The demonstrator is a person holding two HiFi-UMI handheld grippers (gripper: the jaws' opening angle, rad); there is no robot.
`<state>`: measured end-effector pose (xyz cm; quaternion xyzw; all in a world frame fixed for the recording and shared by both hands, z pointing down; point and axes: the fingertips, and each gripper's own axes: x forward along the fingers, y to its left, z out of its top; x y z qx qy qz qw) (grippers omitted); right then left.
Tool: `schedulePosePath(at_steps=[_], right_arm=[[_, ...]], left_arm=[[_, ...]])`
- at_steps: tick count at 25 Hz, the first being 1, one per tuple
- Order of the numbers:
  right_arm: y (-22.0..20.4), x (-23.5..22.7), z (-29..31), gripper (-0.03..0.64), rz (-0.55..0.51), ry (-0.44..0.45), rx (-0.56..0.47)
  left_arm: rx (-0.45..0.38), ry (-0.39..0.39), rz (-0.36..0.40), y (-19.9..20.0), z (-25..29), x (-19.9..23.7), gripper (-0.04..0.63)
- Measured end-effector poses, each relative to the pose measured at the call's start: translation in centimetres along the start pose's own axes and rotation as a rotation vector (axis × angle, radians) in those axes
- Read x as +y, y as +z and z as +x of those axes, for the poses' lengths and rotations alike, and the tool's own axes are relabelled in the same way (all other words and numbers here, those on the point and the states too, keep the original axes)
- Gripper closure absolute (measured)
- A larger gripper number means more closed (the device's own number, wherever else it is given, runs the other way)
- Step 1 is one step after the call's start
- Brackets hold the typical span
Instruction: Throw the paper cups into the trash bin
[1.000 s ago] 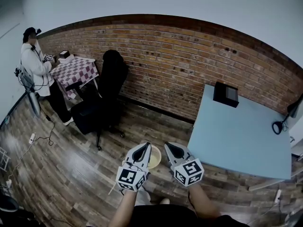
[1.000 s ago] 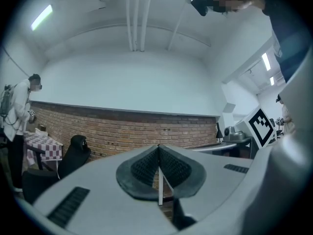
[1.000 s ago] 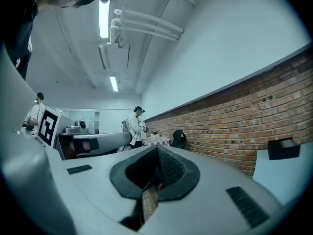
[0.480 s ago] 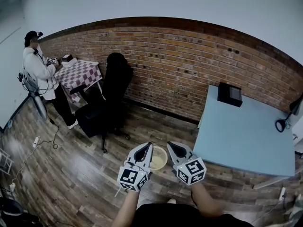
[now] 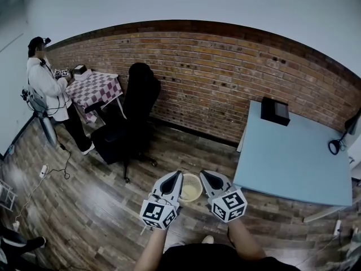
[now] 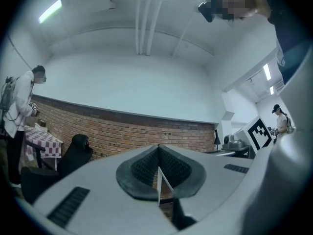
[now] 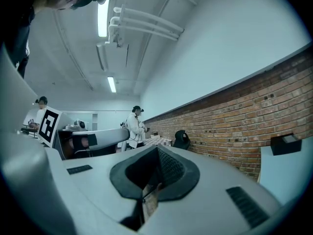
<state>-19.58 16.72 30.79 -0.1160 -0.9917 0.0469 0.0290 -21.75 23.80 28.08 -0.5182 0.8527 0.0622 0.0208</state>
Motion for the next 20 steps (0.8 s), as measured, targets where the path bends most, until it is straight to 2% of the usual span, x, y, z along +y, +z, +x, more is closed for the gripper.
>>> schedulePosePath(at_steps=[20], right_arm=[[1.6, 4.5, 0.5, 0.612, 0.022, -0.018, -0.036]], left_arm=[[0.018, -0.036, -0.001, 1.3, -3.6, 1.5, 0.586]])
